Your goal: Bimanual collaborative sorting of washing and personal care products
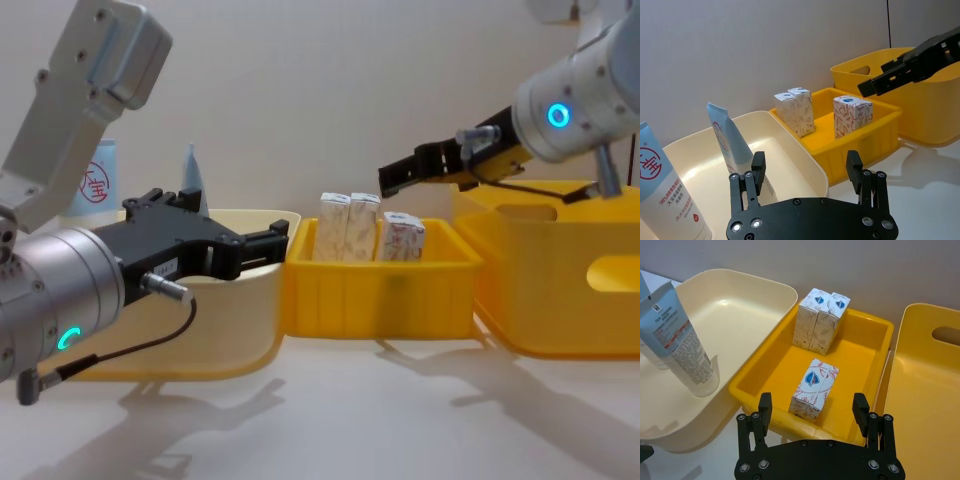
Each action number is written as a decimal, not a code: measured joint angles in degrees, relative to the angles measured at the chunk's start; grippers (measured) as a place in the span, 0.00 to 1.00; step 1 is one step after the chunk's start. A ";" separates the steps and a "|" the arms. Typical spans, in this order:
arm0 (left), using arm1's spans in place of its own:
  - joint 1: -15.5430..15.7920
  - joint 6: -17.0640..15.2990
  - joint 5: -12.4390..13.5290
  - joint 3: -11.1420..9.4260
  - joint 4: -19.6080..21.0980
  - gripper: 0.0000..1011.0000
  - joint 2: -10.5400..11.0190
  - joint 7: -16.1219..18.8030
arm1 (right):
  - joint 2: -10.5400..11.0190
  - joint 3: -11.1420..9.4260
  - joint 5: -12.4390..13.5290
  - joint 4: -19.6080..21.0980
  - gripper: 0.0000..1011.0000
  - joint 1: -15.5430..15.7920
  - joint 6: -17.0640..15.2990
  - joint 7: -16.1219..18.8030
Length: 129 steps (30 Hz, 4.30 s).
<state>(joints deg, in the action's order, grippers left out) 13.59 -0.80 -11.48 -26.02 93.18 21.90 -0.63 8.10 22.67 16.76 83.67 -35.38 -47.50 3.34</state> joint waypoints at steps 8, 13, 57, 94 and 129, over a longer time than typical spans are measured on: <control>0.00 0.00 0.00 0.00 0.00 0.99 0.00 0.00 | -1.77 0.31 -0.64 -3.32 0.99 -1.02 -0.22 -0.85; 0.00 0.00 0.00 0.00 0.00 0.99 0.00 0.00 | -2.74 0.51 -1.09 -5.36 0.99 -1.75 0.00 -1.20; 0.00 0.00 0.00 0.00 0.00 0.99 0.00 0.00 | -6.77 -0.13 -3.79 -16.11 0.99 -5.34 3.67 -2.20; 0.00 0.00 0.00 0.00 0.00 0.99 0.00 0.00 | -7.36 -0.42 -4.13 -17.41 0.44 -5.78 4.40 -2.26; 0.00 0.00 0.00 0.00 0.00 0.99 0.00 0.00 | -5.16 0.24 -8.25 -9.97 0.44 -5.83 18.38 -1.41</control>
<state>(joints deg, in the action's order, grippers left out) 13.59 -0.80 -11.48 -26.02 93.18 21.89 -0.63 2.93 22.91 8.50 73.70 -41.21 -29.12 1.93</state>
